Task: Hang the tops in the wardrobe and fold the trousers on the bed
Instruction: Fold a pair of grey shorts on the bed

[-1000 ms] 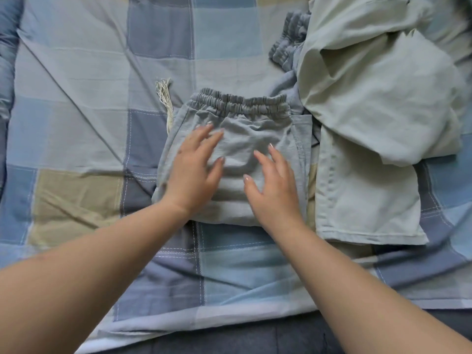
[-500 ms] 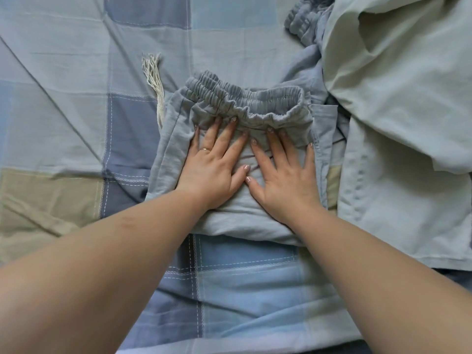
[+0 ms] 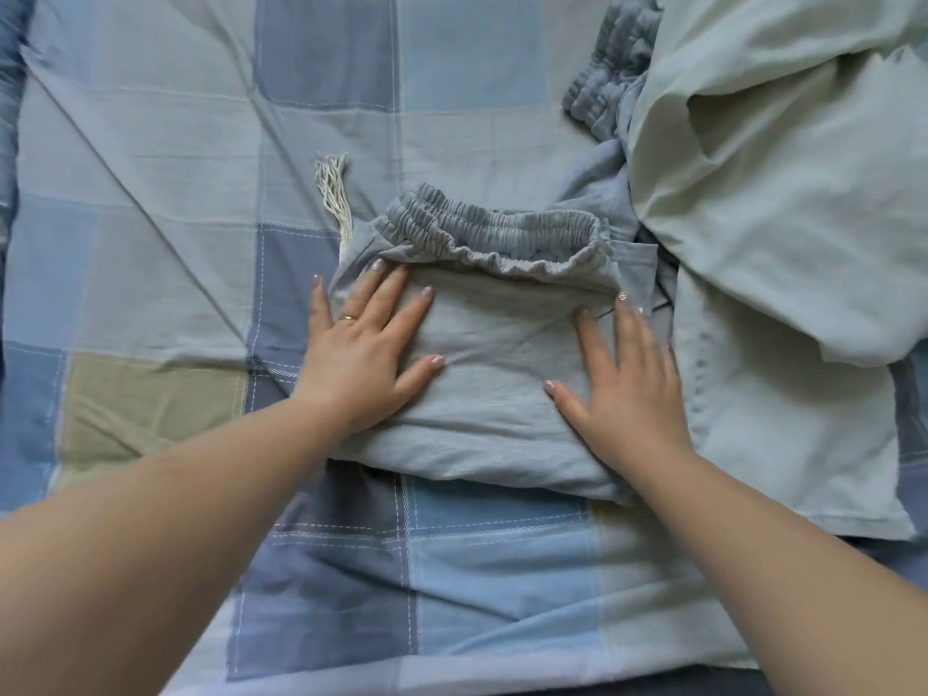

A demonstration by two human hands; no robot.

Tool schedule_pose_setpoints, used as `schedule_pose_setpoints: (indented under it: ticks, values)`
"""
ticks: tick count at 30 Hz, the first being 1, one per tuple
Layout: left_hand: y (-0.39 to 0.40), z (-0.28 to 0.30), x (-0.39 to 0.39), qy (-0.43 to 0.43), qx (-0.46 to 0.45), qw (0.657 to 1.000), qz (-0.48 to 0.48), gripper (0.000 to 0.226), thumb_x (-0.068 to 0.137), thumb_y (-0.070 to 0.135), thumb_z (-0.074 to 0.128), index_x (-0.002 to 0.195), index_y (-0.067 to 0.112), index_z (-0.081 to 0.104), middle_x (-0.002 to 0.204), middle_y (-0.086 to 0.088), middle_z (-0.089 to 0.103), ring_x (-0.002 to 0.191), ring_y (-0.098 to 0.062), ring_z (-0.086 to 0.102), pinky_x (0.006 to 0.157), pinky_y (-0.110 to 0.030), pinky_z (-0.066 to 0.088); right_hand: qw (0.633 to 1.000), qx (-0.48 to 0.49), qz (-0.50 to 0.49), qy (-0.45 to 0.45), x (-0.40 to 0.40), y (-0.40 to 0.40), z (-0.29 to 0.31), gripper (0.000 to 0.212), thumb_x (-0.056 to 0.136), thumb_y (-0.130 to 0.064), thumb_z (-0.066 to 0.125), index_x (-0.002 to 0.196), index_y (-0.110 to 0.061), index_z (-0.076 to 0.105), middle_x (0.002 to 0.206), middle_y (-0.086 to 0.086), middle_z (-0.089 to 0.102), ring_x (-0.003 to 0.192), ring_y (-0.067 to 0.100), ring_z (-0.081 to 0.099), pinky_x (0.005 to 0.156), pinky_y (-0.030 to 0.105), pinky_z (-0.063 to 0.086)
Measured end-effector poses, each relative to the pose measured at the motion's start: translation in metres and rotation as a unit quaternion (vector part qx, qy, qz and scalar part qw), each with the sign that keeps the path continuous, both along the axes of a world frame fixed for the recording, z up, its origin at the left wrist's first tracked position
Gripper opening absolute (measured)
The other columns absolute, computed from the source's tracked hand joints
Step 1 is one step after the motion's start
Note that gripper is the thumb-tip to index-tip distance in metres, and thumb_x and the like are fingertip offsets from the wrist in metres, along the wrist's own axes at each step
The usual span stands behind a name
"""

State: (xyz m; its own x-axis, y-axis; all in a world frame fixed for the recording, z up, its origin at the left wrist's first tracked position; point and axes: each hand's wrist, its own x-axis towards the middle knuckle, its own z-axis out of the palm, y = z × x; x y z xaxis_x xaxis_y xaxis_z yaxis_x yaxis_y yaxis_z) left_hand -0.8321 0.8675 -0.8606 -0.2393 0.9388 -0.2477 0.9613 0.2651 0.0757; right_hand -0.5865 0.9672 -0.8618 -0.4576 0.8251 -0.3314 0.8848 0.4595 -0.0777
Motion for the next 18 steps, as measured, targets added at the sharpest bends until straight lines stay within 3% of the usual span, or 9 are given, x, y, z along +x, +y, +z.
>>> schedule_pose_setpoints:
  ticks: [4,6,10,14,18]
  values:
    - [-0.052,0.015,-0.021,-0.085,0.037,0.993,0.078,0.084,0.078,0.07,0.032,0.146,0.021,0.037,0.157,-0.016,0.02,0.143,-0.036,0.023,0.114,-0.053,0.022,0.996,-0.041,-0.061,0.049,0.009,-0.009,0.012,0.089,0.081,-0.066,0.049,0.15,-0.035,0.004,0.158,0.006,-0.016,0.146,0.028,0.0,0.117,0.041,0.012]
    - [-0.067,0.02,-0.022,-0.136,0.049,0.985,0.096,0.087,0.078,0.072,0.04,0.147,0.02,0.034,0.158,-0.014,0.018,0.138,-0.033,0.033,0.11,-0.05,0.032,0.994,-0.06,-0.062,0.07,0.004,-0.016,0.016,0.093,0.079,-0.065,0.055,0.15,-0.038,0.001,0.157,0.003,-0.019,0.146,0.029,0.003,0.115,0.043,0.02]
    - [-0.044,0.024,-0.016,-0.227,0.102,0.963,0.102,0.089,0.075,0.064,0.055,0.15,0.036,0.017,0.161,0.0,0.003,0.142,-0.005,0.013,0.108,-0.032,0.025,0.99,-0.083,-0.029,0.111,-0.014,-0.018,0.021,0.1,0.075,-0.066,0.061,0.148,-0.043,-0.003,0.157,0.0,-0.02,0.145,0.03,0.011,0.114,0.043,0.025]
    - [-0.007,0.019,-0.003,-0.218,0.069,0.972,0.059,0.091,0.074,0.054,0.07,0.149,0.039,0.02,0.161,0.002,-0.001,0.146,-0.019,0.015,0.11,-0.036,0.03,0.992,-0.09,0.0,0.092,-0.025,-0.012,0.02,0.101,0.074,-0.063,0.065,0.148,-0.044,0.0,0.157,-0.003,-0.021,0.142,0.03,0.016,0.112,0.041,0.029]
    - [0.004,0.018,0.016,-0.237,0.041,0.967,0.08,0.077,0.074,0.03,0.08,0.141,0.029,0.044,0.159,-0.005,0.013,0.144,-0.024,0.021,0.114,-0.033,0.025,0.988,-0.095,-0.03,0.114,-0.036,-0.016,0.019,0.086,0.08,-0.035,0.073,0.148,-0.035,0.02,0.158,0.002,-0.002,0.136,0.033,0.031,0.104,0.038,0.037]
